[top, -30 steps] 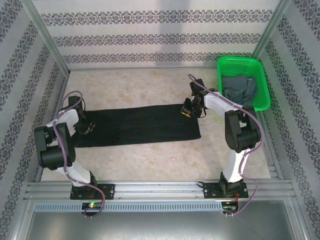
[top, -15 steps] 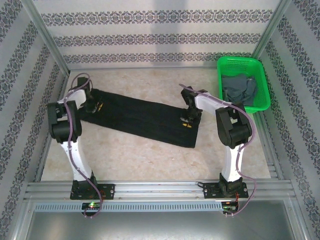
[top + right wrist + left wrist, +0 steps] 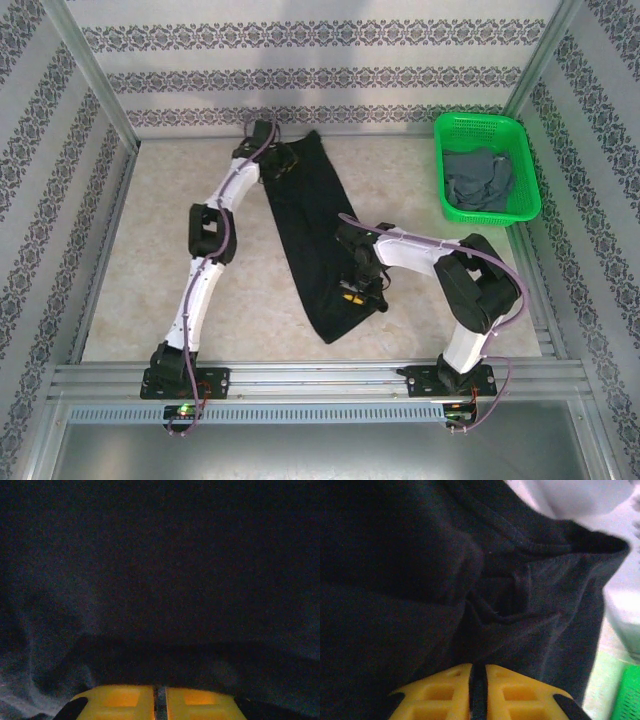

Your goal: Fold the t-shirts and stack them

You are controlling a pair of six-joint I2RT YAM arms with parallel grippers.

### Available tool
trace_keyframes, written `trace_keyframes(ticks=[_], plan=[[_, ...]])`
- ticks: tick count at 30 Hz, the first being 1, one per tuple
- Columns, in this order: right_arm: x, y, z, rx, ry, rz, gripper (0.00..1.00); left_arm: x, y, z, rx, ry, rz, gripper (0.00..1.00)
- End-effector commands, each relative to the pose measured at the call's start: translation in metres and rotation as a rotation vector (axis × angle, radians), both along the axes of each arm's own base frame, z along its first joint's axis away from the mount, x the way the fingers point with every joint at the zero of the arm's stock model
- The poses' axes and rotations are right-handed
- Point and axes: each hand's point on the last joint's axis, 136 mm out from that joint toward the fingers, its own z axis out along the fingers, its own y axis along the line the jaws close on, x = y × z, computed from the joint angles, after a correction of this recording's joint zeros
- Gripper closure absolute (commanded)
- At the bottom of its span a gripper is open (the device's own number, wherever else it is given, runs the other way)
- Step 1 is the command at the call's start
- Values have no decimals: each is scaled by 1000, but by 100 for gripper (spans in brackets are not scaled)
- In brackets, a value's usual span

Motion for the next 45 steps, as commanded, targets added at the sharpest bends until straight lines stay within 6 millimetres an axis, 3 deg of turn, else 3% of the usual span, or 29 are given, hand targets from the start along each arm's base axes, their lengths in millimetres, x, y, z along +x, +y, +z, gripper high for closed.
trace_keyframes(ticks=[1, 3, 7, 10, 13, 16, 19, 22, 25, 28, 30, 33, 36, 40, 45], plan=[[8, 24, -9, 65, -1, -102, 85, 8, -18, -16, -129, 8, 23, 80], [15, 22, 2, 74, -47, -129, 84, 18, -26, 12, -164, -71, 15, 76], [22, -7, 40, 65, -162, -188, 74, 16, -31, 104, -146, -224, -46, 68], [19, -45, 65, 48, -265, -231, 66, -9, -34, 161, -83, -257, -110, 66], [11, -83, 73, 45, -335, -250, 63, -49, -45, 183, -20, -191, -197, 64], [2, -109, 70, 22, -350, -181, 61, -103, -66, 179, 51, -60, -322, 62], [-10, -112, 57, -4, -286, -38, 56, -160, -79, 169, 125, 78, -442, 62], [-20, -100, 39, 36, -204, 35, 55, -204, -85, 170, 231, 143, -536, 61], [-20, -87, 30, 92, -178, 59, 53, -220, -90, 181, 256, 144, -550, 62], [-22, -82, 22, 109, -147, 62, 53, -209, -104, 191, 173, 74, -516, 64], [-22, -79, 19, 123, -146, 54, 53, -197, -110, 181, 54, 18, -444, 66], [-22, -77, 17, 134, -151, 45, 53, -190, -88, 163, -57, -97, -292, 69], [-22, -73, 17, 160, -151, 36, 53, -210, -56, 150, -1, -162, -232, 69], [-27, -73, 13, 167, -130, 28, 56, -268, -26, 108, 43, -72, -245, 69], [-42, -78, 8, 150, -76, 15, 61, -358, -22, 60, 6, 139, -313, 67]])
